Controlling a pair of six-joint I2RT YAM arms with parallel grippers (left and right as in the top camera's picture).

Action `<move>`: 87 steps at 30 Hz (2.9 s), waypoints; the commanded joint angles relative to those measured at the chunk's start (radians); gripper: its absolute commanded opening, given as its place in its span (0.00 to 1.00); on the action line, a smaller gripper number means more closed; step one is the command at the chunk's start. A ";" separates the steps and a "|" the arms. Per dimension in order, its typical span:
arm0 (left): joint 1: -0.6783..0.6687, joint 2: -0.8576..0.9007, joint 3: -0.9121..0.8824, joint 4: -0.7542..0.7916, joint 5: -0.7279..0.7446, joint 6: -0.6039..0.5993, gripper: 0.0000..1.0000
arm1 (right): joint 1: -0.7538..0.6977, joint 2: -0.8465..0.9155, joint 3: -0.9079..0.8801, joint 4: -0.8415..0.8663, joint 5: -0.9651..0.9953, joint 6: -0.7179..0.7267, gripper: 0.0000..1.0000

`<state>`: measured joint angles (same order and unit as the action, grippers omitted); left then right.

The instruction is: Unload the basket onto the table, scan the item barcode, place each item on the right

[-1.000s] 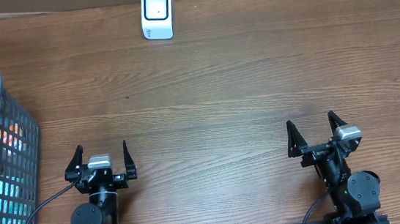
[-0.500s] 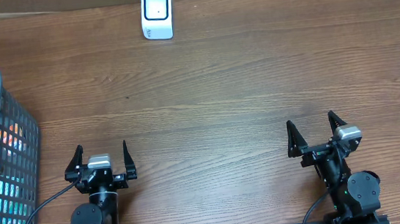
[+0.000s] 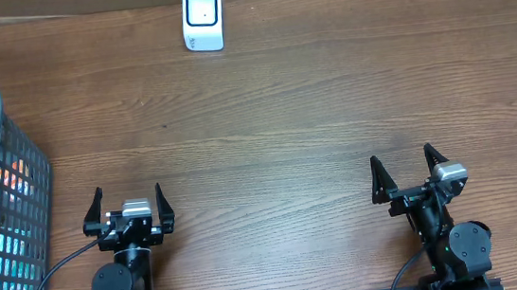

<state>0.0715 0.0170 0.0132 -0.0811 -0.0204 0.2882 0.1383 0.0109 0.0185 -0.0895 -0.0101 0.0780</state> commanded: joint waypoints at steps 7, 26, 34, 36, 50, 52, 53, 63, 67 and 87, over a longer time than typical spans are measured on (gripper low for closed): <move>-0.006 -0.012 -0.007 0.004 0.014 0.029 1.00 | 0.003 -0.008 -0.010 0.005 0.009 0.001 1.00; -0.006 0.004 0.125 -0.025 0.104 -0.228 1.00 | 0.003 -0.008 -0.010 0.005 0.009 0.001 1.00; -0.006 0.370 0.498 -0.148 0.202 -0.289 1.00 | 0.003 -0.008 -0.010 0.005 0.009 0.001 1.00; -0.006 0.494 0.645 -0.251 0.230 -0.288 1.00 | 0.003 -0.008 -0.010 0.005 0.009 0.001 1.00; 0.006 1.469 2.000 -1.136 0.219 -0.285 1.00 | 0.004 -0.008 -0.010 0.005 0.009 0.001 1.00; 0.042 1.500 2.045 -1.102 0.199 -0.308 1.00 | 0.003 -0.008 -0.010 0.005 0.009 0.001 1.00; 0.073 1.510 2.066 -1.078 0.166 -0.354 1.00 | 0.004 -0.008 -0.010 0.005 0.009 0.001 1.00; 0.570 1.568 2.083 -1.008 -0.021 -0.742 1.00 | 0.003 -0.008 -0.010 0.005 0.009 0.001 1.00; 0.658 1.676 2.081 -1.114 -0.060 -0.739 1.00 | 0.003 -0.008 -0.010 0.005 0.009 0.001 1.00; 0.716 1.958 1.717 -0.812 -0.117 -0.379 1.00 | 0.003 -0.008 -0.010 0.005 0.009 0.001 1.00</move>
<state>0.7807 1.9770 1.7798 -0.9600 -0.1562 -0.1696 0.1383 0.0101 0.0185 -0.0898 -0.0101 0.0780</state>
